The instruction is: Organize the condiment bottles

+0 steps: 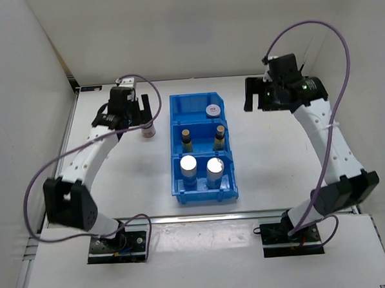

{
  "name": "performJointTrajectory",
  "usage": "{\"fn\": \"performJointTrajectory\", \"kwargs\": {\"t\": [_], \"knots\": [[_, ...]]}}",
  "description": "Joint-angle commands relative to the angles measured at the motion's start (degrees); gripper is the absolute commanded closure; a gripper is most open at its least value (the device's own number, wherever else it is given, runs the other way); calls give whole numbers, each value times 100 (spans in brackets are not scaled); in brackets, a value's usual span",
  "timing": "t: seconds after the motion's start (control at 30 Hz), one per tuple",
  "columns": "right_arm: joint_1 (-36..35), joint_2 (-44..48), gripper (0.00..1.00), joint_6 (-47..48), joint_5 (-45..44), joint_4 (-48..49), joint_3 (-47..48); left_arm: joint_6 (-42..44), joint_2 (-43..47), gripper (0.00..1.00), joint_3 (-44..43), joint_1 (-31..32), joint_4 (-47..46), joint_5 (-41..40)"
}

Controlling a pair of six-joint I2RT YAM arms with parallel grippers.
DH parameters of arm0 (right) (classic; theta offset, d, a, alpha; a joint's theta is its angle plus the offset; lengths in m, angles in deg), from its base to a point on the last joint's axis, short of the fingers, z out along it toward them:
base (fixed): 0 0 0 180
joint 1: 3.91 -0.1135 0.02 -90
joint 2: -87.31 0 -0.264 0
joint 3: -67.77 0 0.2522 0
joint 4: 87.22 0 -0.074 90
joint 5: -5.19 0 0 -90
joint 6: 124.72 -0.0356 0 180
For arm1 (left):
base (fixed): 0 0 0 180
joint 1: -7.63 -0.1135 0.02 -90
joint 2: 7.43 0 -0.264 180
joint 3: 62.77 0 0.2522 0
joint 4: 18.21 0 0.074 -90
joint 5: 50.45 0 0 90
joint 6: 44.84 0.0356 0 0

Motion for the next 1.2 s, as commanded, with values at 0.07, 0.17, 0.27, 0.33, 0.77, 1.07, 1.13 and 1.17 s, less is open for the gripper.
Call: {"fn": "performJointTrajectory", "kwargs": {"t": [0.07, 0.17, 0.27, 0.33, 0.77, 1.07, 1.13, 1.17], "knots": [[22, 971, 0, 117, 368, 115, -1217, -89, -1258, 0, -673, -182, -178, 548], [22, 1305, 0, 179, 200, 54, -1350, -89, -1899, 0, -1007, -322, -171, 653], [22, 1482, 0, 66, 647, 54, -1403, -151, -2401, 0, -1473, -446, -100, 670], [22, 1552, 0, 65, 701, 54, -1403, -151, -2769, 0, -1780, -499, -39, 793], [22, 1491, 0, 170, 464, 1, -1456, -27, -3396, 32, -2089, -499, 278, 979], [22, 1666, 0, 170, 350, -52, -1508, -89, -2798, 89, -3221, -376, 875, 794], [22, 1719, 0, 170, 289, -52, -1509, -89, -2736, 89, -3625, -184, 981, 724], [22, 1719, 0, 170, 288, -52, -1569, -89, -2736, 89, -4088, -130, 1112, 724]]}}
